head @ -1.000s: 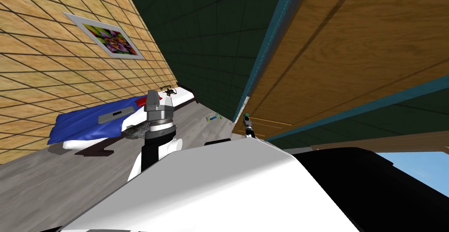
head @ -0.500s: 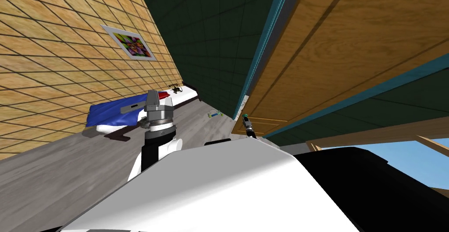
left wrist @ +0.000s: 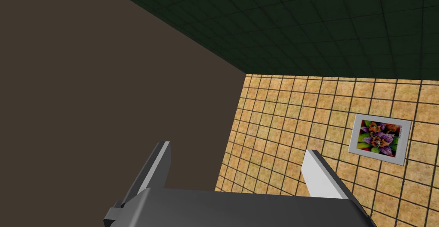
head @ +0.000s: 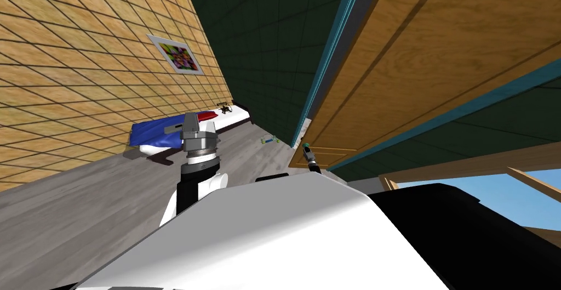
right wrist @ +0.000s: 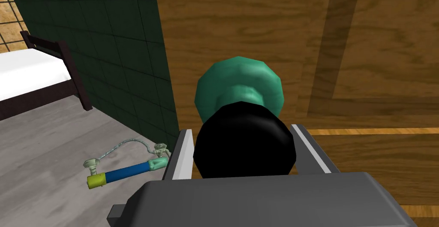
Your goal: Pull the door open
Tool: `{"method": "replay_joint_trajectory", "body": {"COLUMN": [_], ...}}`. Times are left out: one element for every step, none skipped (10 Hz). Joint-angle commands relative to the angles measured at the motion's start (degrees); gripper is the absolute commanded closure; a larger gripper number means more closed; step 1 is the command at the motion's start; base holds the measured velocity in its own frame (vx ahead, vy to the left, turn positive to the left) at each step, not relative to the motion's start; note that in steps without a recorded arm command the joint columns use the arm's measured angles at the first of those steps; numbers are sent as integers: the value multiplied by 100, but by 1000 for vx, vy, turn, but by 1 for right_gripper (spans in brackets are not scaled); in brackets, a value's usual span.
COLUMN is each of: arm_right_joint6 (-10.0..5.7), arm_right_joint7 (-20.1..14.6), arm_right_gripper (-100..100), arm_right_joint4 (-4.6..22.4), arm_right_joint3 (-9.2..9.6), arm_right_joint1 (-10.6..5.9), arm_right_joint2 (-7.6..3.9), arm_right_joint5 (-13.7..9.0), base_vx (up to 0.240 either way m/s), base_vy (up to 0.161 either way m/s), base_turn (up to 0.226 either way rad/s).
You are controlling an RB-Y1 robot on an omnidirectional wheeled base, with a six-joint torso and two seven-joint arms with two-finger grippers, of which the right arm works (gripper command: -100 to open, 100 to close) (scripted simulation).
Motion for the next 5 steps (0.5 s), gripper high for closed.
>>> {"method": "replay_joint_trajectory", "body": {"arm_right_joint6": [-86, -144, -217, -266, -203], "arm_right_joint7": [-130, -205, -301, -363, -300], "arm_right_gripper": [100, 100, 100, 100, 100], "arm_right_joint4": [-66, -84, -106, -121, -140], "arm_right_joint3": [103, 168, 250, 303, 263], "arm_right_joint1": [117, 160, 215, 251, 230], "arm_right_joint2": [-107, -163, -233, -279, -249], "arm_right_joint5": [59, 96, 144, 175, 154], "base_vx": [-219, -221, -229, -231, -102], "base_vy": [-38, -42, -31, -14, -4], "base_turn": [96, 82, 93, 69, 7]}}
